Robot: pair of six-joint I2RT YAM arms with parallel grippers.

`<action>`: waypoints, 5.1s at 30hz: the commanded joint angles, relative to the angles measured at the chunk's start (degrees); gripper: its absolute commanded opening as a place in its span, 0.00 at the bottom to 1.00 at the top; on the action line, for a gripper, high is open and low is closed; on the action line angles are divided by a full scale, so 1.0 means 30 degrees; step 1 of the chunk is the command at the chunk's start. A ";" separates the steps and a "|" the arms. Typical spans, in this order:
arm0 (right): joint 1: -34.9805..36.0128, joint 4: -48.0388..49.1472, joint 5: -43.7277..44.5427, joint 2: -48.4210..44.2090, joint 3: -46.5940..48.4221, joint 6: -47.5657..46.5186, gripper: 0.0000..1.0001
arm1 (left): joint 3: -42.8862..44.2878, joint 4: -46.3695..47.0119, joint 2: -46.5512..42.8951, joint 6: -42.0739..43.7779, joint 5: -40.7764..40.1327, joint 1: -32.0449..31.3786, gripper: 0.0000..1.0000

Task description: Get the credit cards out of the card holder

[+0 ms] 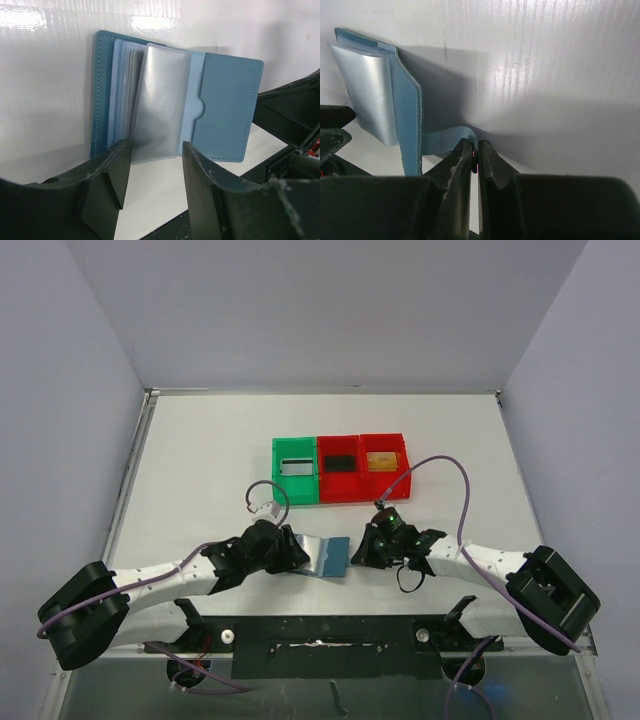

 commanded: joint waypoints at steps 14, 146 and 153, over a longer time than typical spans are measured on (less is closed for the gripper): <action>-0.0130 -0.0248 0.0275 0.0157 0.0558 -0.0323 0.12 | 0.1488 0.2040 0.1466 0.0750 0.1808 -0.0029 0.43; 0.1252 -0.0136 0.0633 -0.0658 0.4110 0.2648 0.38 | 0.1013 1.1228 0.6336 0.0817 0.5124 -0.2812 0.28; 0.2097 -0.0068 0.0532 0.2625 0.4831 0.3545 0.39 | -0.1703 1.2913 0.4398 -0.1249 0.2760 -0.3130 0.29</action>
